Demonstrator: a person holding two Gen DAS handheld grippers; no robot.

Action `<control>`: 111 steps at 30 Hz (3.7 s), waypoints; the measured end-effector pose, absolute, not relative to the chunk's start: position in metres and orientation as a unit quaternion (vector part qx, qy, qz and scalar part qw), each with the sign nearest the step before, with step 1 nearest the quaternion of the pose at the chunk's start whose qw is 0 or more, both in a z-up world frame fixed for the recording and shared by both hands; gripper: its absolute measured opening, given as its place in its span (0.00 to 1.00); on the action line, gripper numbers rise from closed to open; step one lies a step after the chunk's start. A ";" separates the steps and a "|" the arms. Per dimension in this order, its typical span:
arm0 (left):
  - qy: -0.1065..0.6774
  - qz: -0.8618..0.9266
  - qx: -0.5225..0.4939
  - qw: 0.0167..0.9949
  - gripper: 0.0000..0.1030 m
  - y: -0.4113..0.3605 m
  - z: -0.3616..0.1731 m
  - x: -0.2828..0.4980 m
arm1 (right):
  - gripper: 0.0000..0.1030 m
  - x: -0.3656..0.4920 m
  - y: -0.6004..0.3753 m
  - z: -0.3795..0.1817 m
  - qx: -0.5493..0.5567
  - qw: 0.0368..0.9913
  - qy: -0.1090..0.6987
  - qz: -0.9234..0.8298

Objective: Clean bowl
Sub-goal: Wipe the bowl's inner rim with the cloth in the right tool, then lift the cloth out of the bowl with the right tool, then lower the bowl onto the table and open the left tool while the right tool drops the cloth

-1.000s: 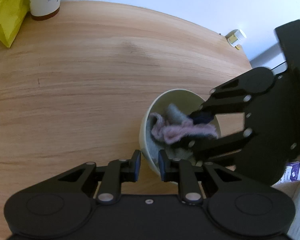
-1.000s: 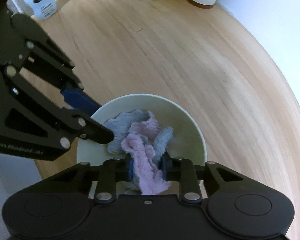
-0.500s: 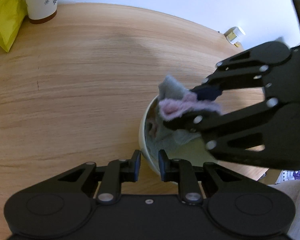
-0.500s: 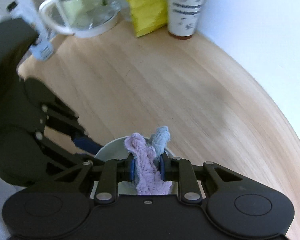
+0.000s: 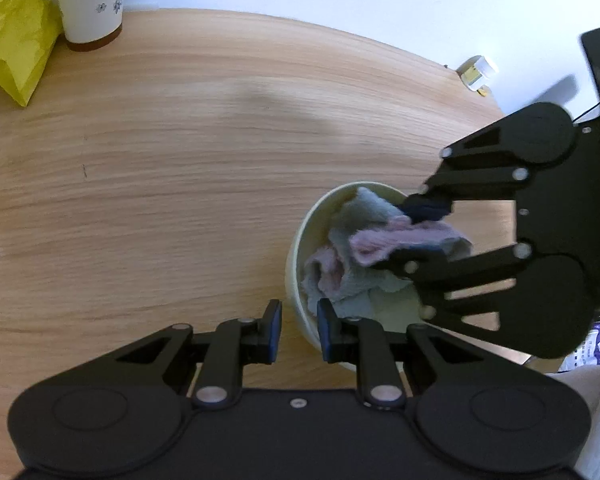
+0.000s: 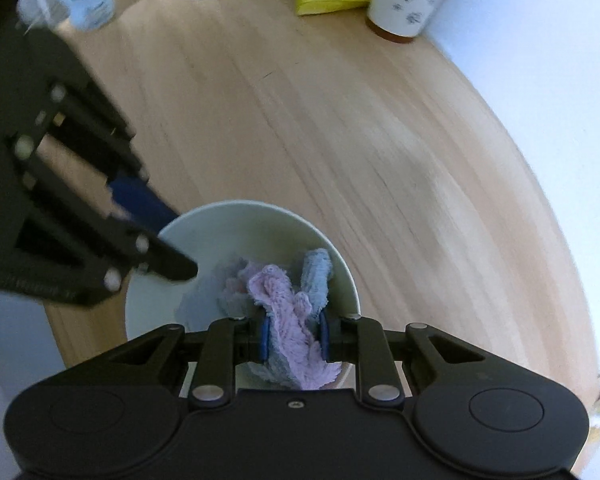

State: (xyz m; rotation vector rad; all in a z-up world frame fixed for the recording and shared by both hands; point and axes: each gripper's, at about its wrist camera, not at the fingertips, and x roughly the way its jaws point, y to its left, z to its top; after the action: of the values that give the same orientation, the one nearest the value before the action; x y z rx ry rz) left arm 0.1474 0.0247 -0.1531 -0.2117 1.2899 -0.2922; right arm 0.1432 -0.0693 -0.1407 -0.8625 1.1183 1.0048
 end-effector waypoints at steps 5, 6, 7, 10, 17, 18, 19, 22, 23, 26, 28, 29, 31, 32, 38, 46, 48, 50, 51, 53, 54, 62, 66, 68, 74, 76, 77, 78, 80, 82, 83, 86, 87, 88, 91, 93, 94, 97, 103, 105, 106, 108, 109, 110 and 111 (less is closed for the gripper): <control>0.602 -0.132 -0.102 0.781 0.18 0.023 -0.154 0.148 | 0.24 0.130 -0.079 -0.121 -0.405 0.639 0.473 0.451; 0.602 -0.132 -0.105 0.780 0.18 0.023 -0.154 0.148 | 0.24 0.128 -0.082 -0.117 -0.408 0.640 0.468 0.452; 0.603 -0.132 -0.107 0.780 0.17 0.023 -0.155 0.148 | 0.24 0.127 -0.083 -0.116 -0.406 0.641 0.468 0.454; 0.602 -0.136 -0.113 0.778 0.17 0.024 -0.158 0.148 | 0.24 0.120 -0.082 -0.118 -0.387 0.642 0.469 0.466; 0.598 -0.131 -0.113 0.782 0.18 0.026 -0.161 0.150 | 0.24 0.133 -0.076 -0.143 -0.322 0.628 0.511 0.491; 0.597 -0.129 -0.110 0.784 0.18 0.026 -0.161 0.150 | 0.24 0.135 -0.075 -0.146 -0.322 0.623 0.514 0.493; 0.596 -0.129 -0.106 0.786 0.18 0.025 -0.160 0.150 | 0.24 0.135 -0.075 -0.147 -0.322 0.620 0.517 0.495; 0.593 -0.123 -0.097 0.790 0.21 0.022 -0.160 0.150 | 0.25 0.132 -0.070 -0.150 -0.341 0.608 0.517 0.497; 0.593 -0.119 -0.094 0.791 0.21 0.021 -0.160 0.150 | 0.25 0.129 -0.068 -0.150 -0.354 0.604 0.513 0.497; 0.590 -0.118 -0.078 0.795 0.21 0.018 -0.158 0.150 | 0.26 0.116 -0.061 -0.150 -0.400 0.587 0.497 0.498; 0.591 -0.119 -0.076 0.794 0.21 0.017 -0.157 0.150 | 0.26 0.113 -0.058 -0.149 -0.419 0.573 0.499 0.497; 0.591 -0.120 -0.073 0.794 0.21 0.016 -0.157 0.150 | 0.26 0.112 -0.060 -0.148 -0.424 0.568 0.502 0.496; 0.591 -0.122 -0.067 0.795 0.21 0.014 -0.156 0.149 | 0.26 0.110 -0.062 -0.146 -0.435 0.560 0.504 0.493; 0.591 -0.123 -0.064 0.795 0.21 0.013 -0.155 0.149 | 0.26 0.107 -0.064 -0.143 -0.443 0.560 0.500 0.489; 0.592 -0.135 -0.065 0.792 0.21 0.009 -0.153 0.148 | 0.27 0.088 -0.073 -0.127 -0.490 0.557 0.468 0.479; 0.580 -0.173 -0.072 0.793 0.16 0.014 -0.154 0.152 | 0.27 0.075 -0.079 -0.101 -0.501 0.596 0.390 0.491; 0.582 -0.178 -0.076 0.790 0.15 0.016 -0.156 0.154 | 0.27 0.074 -0.078 -0.102 -0.498 0.594 0.382 0.503; 0.582 -0.182 -0.079 0.789 0.15 0.017 -0.157 0.155 | 0.27 0.074 -0.076 -0.105 -0.485 0.581 0.391 0.523; 0.581 -0.185 -0.076 0.789 0.15 0.018 -0.157 0.154 | 0.27 0.075 -0.075 -0.107 -0.480 0.575 0.395 0.532; 0.581 -0.192 -0.069 0.788 0.15 0.017 -0.158 0.154 | 0.27 0.080 -0.075 -0.114 -0.485 0.560 0.401 0.539; 0.580 -0.197 -0.067 0.787 0.16 0.017 -0.159 0.155 | 0.27 0.082 -0.075 -0.118 -0.486 0.552 0.406 0.542; 0.577 -0.200 -0.051 0.790 0.15 0.019 -0.157 0.155 | 0.26 0.113 -0.069 -0.138 -0.439 0.548 0.465 0.539; 0.575 -0.193 -0.058 0.793 0.15 0.024 -0.154 0.153 | 0.25 0.134 -0.071 -0.133 -0.382 0.573 0.510 0.515; 0.576 -0.194 -0.055 0.793 0.16 0.025 -0.153 0.151 | 0.25 0.142 -0.075 -0.129 -0.357 0.591 0.523 0.500; 0.578 -0.193 -0.044 0.791 0.17 0.023 -0.150 0.149 | 0.25 0.150 -0.092 -0.110 -0.307 0.627 0.530 0.481; 0.579 -0.191 -0.044 0.791 0.17 0.024 -0.149 0.149 | 0.26 0.149 -0.095 -0.107 -0.306 0.634 0.525 0.479; 0.581 -0.189 -0.047 0.790 0.17 0.025 -0.149 0.148 | 0.26 0.151 -0.096 -0.106 -0.303 0.640 0.522 0.476; 0.583 -0.185 -0.055 0.789 0.17 0.026 -0.149 0.148 | 0.26 0.154 -0.095 -0.104 -0.297 0.646 0.519 0.475; 0.587 -0.176 -0.074 0.787 0.17 0.027 -0.151 0.145 | 0.26 0.165 -0.088 -0.105 -0.279 0.659 0.511 0.476; 0.591 -0.168 -0.089 0.784 0.17 0.029 -0.152 0.143 | 0.26 0.173 -0.082 -0.101 -0.264 0.670 0.504 0.476; 0.591 -0.166 -0.084 0.785 0.18 0.028 -0.150 0.141 | 0.26 0.175 -0.089 -0.093 -0.246 0.682 0.500 0.474; 0.590 -0.156 -0.077 0.789 0.25 0.026 -0.145 0.138 | 0.26 0.182 -0.105 -0.079 -0.206 0.710 0.487 0.465; 0.590 -0.153 -0.079 0.789 0.29 0.026 -0.143 0.137 | 0.26 0.185 -0.111 -0.074 -0.190 0.721 0.482 0.460; 0.590 -0.151 -0.081 0.789 0.36 0.027 -0.142 0.136 | 0.26 0.187 -0.115 -0.069 -0.178 0.728 0.480 0.456; 0.591 -0.137 -0.096 0.790 0.37 0.030 -0.136 0.133 | 0.26 0.194 -0.136 -0.057 -0.117 0.757 0.473 0.436; 0.592 -0.124 -0.110 0.788 0.38 0.034 -0.133 0.133 | 0.26 0.196 -0.160 -0.046 -0.081 0.773 0.467 0.422; 0.592 -0.116 -0.115 0.789 0.40 0.036 -0.131 0.133 | 0.26 0.198 -0.167 -0.042 -0.068 0.778 0.465 0.417; 0.589 -0.102 -0.123 0.792 0.52 0.041 -0.125 0.128 | 0.26 0.203 -0.189 -0.040 -0.015 0.792 0.460 0.401; 0.588 -0.077 -0.122 0.796 0.67 0.043 -0.112 0.123 | 0.26 0.210 -0.239 -0.063 0.067 0.813 0.470 0.335; 0.589 -0.072 -0.124 0.796 0.71 0.041 -0.110 0.128 | 0.26 0.211 -0.251 -0.074 0.083 0.816 0.476 0.317; 0.589 -0.070 -0.127 0.795 0.72 0.041 -0.108 0.128 | 0.26 0.212 -0.255 -0.080 0.088 0.816 0.480 0.309; 0.591 -0.067 -0.136 0.792 0.74 0.040 -0.105 0.127 | 0.26 0.214 -0.264 -0.094 0.094 0.818 0.488 0.289; 0.591 -0.066 -0.137 0.792 0.77 0.037 -0.105 0.128 | 0.26 0.216 -0.264 -0.098 0.095 0.818 0.490 0.287; 0.591 -0.065 -0.138 0.792 0.78 0.033 -0.105 0.130 | 0.26 0.217 -0.267 -0.106 0.098 0.818 0.494 0.279; 0.591 -0.064 -0.139 0.792 0.79 0.028 -0.105 0.132 | 0.26 0.218 -0.271 -0.115 0.099 0.817 0.499 0.271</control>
State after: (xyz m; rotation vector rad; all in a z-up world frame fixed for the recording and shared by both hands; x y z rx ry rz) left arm 0.1320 0.0283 -0.1051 -0.2986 1.2708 -0.1369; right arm 0.2184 -0.2711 -0.1146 0.2108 1.0637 0.5769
